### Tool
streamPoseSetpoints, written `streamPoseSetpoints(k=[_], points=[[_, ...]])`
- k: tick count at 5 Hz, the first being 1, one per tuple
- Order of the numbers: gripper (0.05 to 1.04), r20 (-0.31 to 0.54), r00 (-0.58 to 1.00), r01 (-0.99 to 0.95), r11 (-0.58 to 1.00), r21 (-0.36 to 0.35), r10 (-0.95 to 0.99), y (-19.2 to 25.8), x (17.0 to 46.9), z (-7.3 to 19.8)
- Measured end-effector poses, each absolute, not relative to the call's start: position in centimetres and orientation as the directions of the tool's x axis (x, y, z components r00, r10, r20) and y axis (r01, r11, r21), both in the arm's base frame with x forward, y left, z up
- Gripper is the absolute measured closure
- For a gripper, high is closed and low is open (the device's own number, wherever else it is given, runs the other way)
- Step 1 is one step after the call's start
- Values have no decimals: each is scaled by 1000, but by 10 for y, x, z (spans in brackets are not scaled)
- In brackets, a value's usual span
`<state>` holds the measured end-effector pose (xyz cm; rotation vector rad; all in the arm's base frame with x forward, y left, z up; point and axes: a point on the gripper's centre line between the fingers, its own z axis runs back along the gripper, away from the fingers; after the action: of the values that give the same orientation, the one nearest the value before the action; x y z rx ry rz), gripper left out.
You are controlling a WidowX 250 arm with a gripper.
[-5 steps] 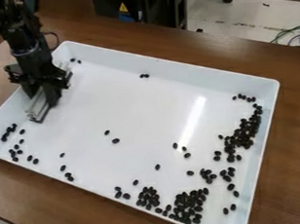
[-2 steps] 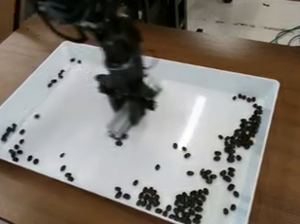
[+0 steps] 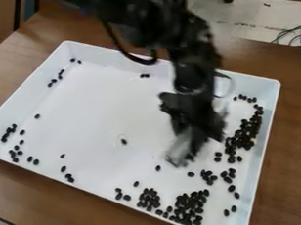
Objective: Sweep into pile
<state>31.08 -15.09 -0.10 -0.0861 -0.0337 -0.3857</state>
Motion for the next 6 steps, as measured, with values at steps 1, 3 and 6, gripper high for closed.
streamPoseSetpoints(k=[1,3,6], points=[[724,36,920,392,918,-67,-390,-164,303,0],[724,71,947,314,949,-24,-312,-127,300,31],[724,70,991,110,993,45,-113,26,285,41]])
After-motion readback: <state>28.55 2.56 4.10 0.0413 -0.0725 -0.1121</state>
